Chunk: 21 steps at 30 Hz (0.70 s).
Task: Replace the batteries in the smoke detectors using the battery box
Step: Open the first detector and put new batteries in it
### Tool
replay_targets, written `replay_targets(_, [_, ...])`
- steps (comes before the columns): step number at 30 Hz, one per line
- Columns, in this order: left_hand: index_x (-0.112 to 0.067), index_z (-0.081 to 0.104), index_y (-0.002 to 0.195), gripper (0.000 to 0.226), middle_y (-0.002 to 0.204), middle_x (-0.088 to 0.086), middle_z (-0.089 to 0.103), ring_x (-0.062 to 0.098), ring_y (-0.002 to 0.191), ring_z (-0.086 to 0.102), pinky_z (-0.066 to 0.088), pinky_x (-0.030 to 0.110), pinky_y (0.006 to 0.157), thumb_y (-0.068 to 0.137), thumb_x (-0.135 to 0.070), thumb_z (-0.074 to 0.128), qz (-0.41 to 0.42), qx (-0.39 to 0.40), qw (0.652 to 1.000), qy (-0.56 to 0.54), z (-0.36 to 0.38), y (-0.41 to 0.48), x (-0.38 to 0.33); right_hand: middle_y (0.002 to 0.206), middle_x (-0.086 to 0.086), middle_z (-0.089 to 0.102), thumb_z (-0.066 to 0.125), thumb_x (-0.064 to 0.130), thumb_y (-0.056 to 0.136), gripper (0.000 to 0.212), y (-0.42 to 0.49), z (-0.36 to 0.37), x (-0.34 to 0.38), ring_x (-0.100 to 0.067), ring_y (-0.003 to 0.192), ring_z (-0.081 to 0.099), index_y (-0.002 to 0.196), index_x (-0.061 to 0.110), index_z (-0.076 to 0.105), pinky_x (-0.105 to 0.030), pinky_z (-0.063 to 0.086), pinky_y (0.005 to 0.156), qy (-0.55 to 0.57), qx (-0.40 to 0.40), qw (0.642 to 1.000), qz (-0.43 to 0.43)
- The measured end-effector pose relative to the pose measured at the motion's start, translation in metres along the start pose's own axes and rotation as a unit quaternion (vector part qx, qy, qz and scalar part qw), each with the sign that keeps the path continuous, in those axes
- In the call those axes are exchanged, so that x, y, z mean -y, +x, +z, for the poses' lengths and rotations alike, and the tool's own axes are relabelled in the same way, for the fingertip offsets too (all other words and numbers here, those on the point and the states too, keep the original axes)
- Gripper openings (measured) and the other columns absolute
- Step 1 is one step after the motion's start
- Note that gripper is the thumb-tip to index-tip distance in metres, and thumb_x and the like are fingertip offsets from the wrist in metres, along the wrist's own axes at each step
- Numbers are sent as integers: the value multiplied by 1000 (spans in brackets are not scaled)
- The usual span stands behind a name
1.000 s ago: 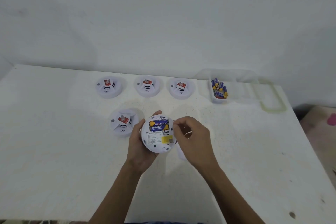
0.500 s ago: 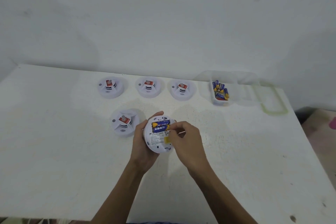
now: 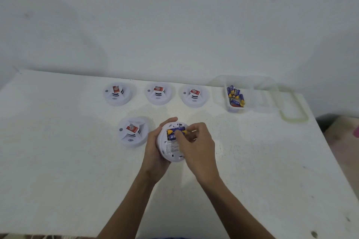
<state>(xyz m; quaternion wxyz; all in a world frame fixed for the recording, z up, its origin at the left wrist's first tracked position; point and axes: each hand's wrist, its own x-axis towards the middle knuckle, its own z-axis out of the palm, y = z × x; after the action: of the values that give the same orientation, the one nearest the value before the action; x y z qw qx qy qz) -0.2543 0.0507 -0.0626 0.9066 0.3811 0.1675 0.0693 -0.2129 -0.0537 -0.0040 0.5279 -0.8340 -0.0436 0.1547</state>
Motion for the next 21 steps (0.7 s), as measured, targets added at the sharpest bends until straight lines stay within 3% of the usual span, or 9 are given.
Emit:
replay_targets(4, [-23,71,108,62,109,10,70,27,94,69,57,37,75,58,-58,76,22,-8,1000,5,-4,5,3,99,7,63,67,34,86,26,-1,1,-3,-5,82,62,101,24,50,-4,47,62,7,-7,1000,-6])
replay_targets(10, [-24,72,107,64,110,10,70,27,95,68,57,38,78,53,-58,79,22,-1,1000,-22,-8,7,4,87,15,58,69,24,85,21,0,5,-8,-8,81,63,92,24,49,-9,51,70,59,-6,997,-39])
replay_targets(17, [-23,72,108,66,112,10,69,28,97,68,56,42,82,51,-54,82,11,8,998,-63,-7,5,-1,91,-1,63,64,5,87,15,11,-6,-9,-13,84,68,93,18,57,-23,58,71,222,-22,973,-58])
replay_targets(21, [-23,74,103,58,109,9,71,27,95,69,57,39,73,54,-52,79,-8,4,998,-70,-4,2,-3,84,5,57,48,-2,91,26,15,-14,-4,-5,73,64,88,24,51,-13,52,64,112,18,985,-130])
